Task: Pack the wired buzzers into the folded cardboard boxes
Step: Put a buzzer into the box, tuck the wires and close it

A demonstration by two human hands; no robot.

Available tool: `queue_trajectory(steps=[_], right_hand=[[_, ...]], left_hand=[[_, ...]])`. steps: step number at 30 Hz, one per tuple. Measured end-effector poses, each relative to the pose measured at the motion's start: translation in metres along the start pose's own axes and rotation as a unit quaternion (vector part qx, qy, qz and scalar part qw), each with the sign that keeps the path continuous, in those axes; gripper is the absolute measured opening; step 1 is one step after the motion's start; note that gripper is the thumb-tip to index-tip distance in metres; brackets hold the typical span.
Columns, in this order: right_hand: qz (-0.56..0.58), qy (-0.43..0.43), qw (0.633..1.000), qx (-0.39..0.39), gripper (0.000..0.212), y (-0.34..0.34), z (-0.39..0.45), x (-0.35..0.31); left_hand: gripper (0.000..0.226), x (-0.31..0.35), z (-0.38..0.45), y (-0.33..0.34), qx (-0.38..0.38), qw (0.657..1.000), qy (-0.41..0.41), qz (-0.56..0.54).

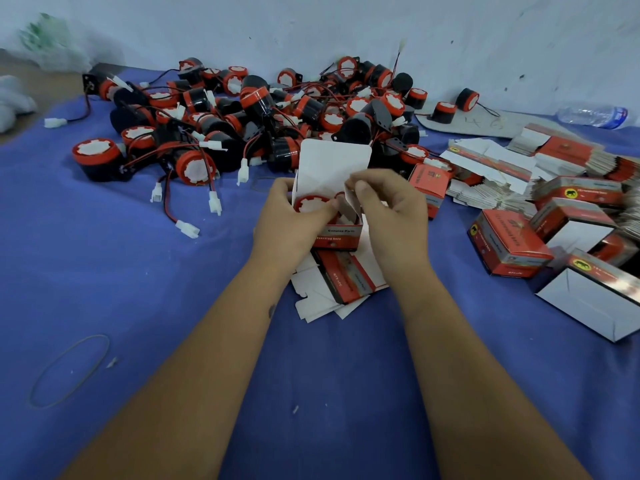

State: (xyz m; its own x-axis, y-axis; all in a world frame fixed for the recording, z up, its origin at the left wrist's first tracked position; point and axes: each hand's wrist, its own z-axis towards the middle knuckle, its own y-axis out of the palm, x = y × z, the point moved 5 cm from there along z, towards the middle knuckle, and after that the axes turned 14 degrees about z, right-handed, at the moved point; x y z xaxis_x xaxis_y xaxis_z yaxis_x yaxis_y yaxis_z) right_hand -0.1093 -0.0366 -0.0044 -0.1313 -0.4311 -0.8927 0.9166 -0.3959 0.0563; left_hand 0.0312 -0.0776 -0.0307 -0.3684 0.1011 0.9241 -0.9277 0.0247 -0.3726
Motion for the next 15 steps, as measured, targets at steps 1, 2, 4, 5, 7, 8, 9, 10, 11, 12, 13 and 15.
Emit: queue_trajectory(steps=[1, 2, 4, 5, 7, 8, 9, 10, 11, 12, 13, 15], right_hand=[[-0.012, 0.019, 1.0, -0.016, 0.015, 0.0, 0.001, 0.003], [-0.024, 0.034, 0.999, -0.033, 0.013, 0.002, 0.001, 0.006], [-0.044, 0.044, 0.997, -0.041, 0.012, 0.004, 0.001, 0.009], [-0.054, 0.044, 0.997, -0.028, 0.014, 0.004, 0.001, 0.009], [-0.068, 0.054, 0.996, 0.018, 0.032, 0.001, 0.001, 0.011], [-0.065, 0.071, 0.995, 0.038, 0.044, -0.001, 0.002, 0.013], [-0.054, 0.093, 0.993, 0.046, 0.054, -0.003, 0.002, 0.014], [-0.043, 0.116, 0.991, 0.041, 0.061, -0.003, 0.002, 0.015], [-0.036, 0.135, 0.99, 0.025, 0.063, -0.002, 0.002, 0.016], [-0.036, 0.146, 0.989, 0.003, 0.059, 0.0, 0.002, 0.017], [-0.037, 0.15, 0.988, -0.016, 0.051, 0.001, 0.002, 0.017], [-0.026, 0.146, 0.988, -0.044, 0.032, 0.002, 0.003, 0.016]], left_hand=[[0.045, -0.001, 0.0, -0.001, -0.016, 1.0, 0.003, 0.0], [0.038, 0.0, 0.002, 0.0, -0.043, 0.999, 0.003, -0.004], [0.012, 0.0, 0.008, -0.003, -0.09, 0.994, -0.016, -0.052], [0.012, -0.002, 0.011, -0.007, -0.099, 0.99, -0.047, -0.093], [0.033, -0.007, 0.016, -0.014, -0.107, 0.972, -0.081, -0.194], [0.038, -0.009, 0.016, -0.016, -0.108, 0.968, -0.067, -0.216], [0.038, -0.009, 0.015, -0.016, -0.11, 0.971, -0.051, -0.207], [0.034, -0.01, 0.015, -0.015, -0.111, 0.977, -0.034, -0.182], [0.028, -0.011, 0.014, -0.014, -0.108, 0.981, -0.02, -0.16], [0.022, -0.011, 0.014, -0.012, -0.104, 0.983, -0.011, -0.153], [0.02, -0.01, 0.013, -0.01, -0.102, 0.984, 0.0, -0.148], [0.024, -0.01, 0.014, -0.008, -0.085, 0.99, 0.032, -0.109]])
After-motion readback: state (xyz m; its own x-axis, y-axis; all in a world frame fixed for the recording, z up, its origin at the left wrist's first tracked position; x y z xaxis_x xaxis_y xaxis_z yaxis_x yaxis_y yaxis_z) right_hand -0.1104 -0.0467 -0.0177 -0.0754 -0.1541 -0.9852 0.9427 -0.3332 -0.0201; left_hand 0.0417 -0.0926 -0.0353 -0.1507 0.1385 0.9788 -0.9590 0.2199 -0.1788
